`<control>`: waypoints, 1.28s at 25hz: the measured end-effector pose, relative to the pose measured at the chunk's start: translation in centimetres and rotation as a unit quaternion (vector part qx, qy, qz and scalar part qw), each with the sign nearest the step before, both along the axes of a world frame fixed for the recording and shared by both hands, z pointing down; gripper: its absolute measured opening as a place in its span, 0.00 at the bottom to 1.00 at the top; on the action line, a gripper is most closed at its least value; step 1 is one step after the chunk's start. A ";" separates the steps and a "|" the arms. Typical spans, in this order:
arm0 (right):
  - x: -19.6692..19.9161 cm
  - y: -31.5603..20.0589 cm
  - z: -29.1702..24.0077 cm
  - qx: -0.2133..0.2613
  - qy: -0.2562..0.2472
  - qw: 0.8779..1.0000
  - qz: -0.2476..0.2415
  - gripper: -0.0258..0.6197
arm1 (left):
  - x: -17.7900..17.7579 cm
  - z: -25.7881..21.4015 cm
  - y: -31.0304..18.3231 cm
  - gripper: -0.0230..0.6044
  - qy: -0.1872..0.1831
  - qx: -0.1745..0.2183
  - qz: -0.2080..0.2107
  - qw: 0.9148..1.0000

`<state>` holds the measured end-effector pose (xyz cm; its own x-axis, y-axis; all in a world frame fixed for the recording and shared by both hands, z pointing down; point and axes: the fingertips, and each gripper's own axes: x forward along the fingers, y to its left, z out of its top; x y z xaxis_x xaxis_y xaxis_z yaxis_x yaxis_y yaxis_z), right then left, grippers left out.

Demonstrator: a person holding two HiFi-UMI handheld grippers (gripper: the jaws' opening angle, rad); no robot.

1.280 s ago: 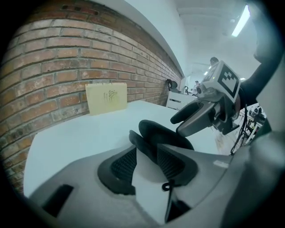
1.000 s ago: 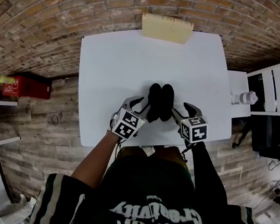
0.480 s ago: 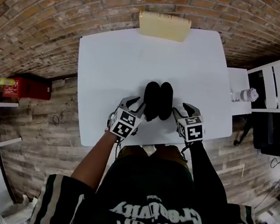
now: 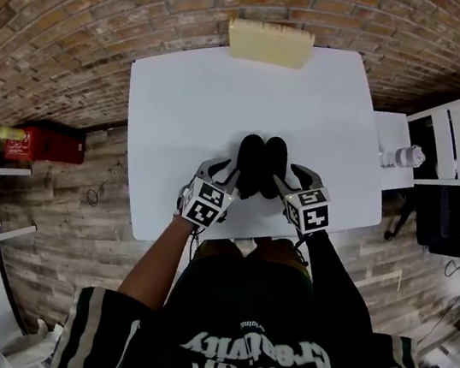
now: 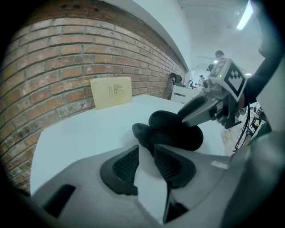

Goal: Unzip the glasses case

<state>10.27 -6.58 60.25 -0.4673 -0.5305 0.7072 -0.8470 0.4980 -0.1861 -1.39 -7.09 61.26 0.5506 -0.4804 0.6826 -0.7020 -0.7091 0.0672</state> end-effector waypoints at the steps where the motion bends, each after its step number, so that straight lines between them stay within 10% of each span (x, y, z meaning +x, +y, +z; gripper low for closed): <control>1: 0.4 0.2 0.7 -0.010 0.004 1.000 0.005 0.38 | -0.1 0.0 0.0 0.22 -0.003 0.000 0.000 1.000; 16: 2.5 1.2 3.9 -0.064 -0.006 0.996 0.055 0.35 | -1.4 4.5 1.8 0.25 -0.053 -0.066 -0.001 0.996; 32: 0.7 -3.5 -8.4 0.122 -0.041 0.990 0.060 0.38 | -2.8 -7.3 -4.0 0.29 0.035 0.052 -0.050 0.997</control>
